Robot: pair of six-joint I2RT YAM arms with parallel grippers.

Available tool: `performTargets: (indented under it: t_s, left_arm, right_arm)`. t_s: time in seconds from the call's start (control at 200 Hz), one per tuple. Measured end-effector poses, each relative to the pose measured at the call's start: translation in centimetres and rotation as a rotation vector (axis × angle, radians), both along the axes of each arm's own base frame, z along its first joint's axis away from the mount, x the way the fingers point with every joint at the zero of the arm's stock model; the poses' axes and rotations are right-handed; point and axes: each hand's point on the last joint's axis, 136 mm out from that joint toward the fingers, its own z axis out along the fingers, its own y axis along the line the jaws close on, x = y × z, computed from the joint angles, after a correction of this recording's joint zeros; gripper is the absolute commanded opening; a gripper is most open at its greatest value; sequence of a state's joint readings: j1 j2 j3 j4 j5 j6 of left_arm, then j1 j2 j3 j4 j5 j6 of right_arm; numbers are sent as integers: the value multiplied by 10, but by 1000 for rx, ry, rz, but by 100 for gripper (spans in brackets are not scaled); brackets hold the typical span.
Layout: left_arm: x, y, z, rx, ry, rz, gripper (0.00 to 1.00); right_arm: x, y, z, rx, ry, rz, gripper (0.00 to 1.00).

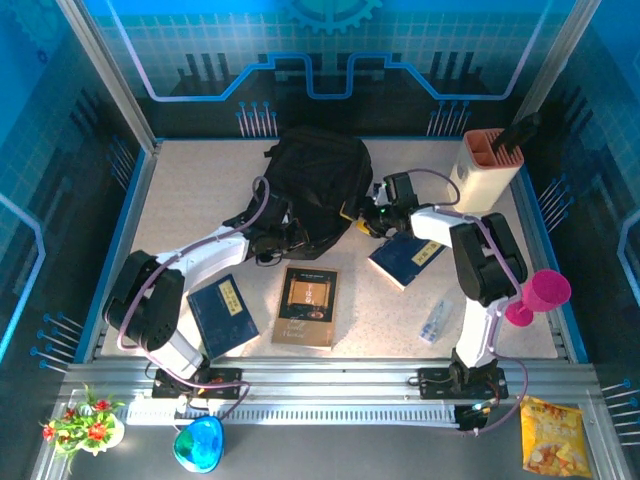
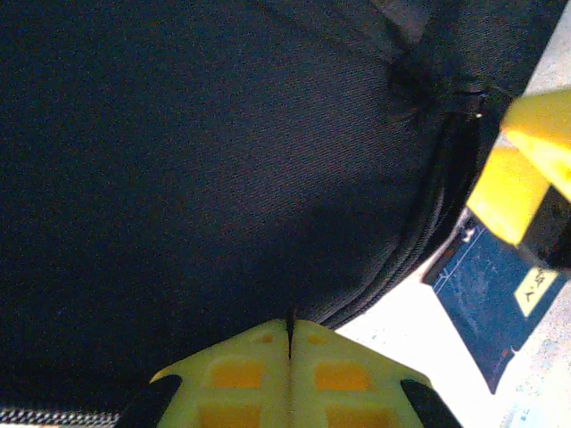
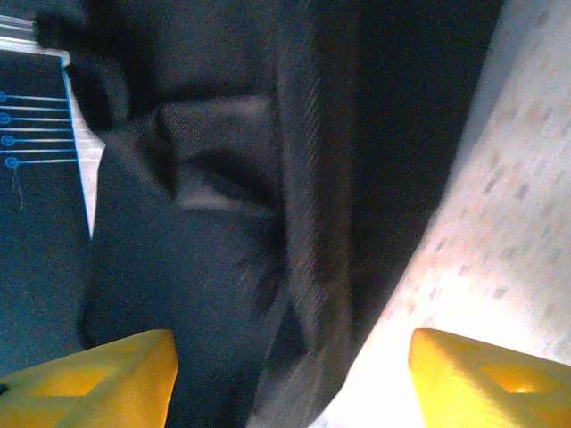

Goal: Pack the student bag
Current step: Unzip the student bag at the top-center of the table.

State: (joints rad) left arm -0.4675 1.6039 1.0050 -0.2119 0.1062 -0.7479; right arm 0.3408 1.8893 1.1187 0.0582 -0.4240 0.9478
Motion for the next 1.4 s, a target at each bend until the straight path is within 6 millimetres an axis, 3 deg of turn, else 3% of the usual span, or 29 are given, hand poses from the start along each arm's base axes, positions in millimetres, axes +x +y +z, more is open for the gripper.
performTargets:
  t_s: [0.14,0.38,0.51,0.61,0.9,1.201,1.326,1.401]
  left_arm:
    - [7,-6,13,-10,-36,-27,0]
    - [16,-12,27,-14,-79,-55,0]
    - [17,-12,26,-3,-79,-68,0]
    - [16,-7,23,25,-66,-53,0]
    - [9,28,9,179,-32,41,0]
    - [-3,68,3,240,-8,130,0]
    - [0,76,2,248,-6,152,0]
    - [2,72,4,225,-18,122,0]
  right_arm:
    - [-18,29,11,28,24,6,69]
    - [-36,48,-10,28,130,-26,55]
    - [-33,43,-20,-7,148,-53,32]
    - [-30,39,-22,-38,145,-68,23]
    - [-1,3,-16,-167,75,-131,20]
    - [-1,-6,-20,-223,64,-128,19]
    - [2,-15,-22,-246,57,-135,20]
    - [6,-25,-23,-262,53,-144,20]
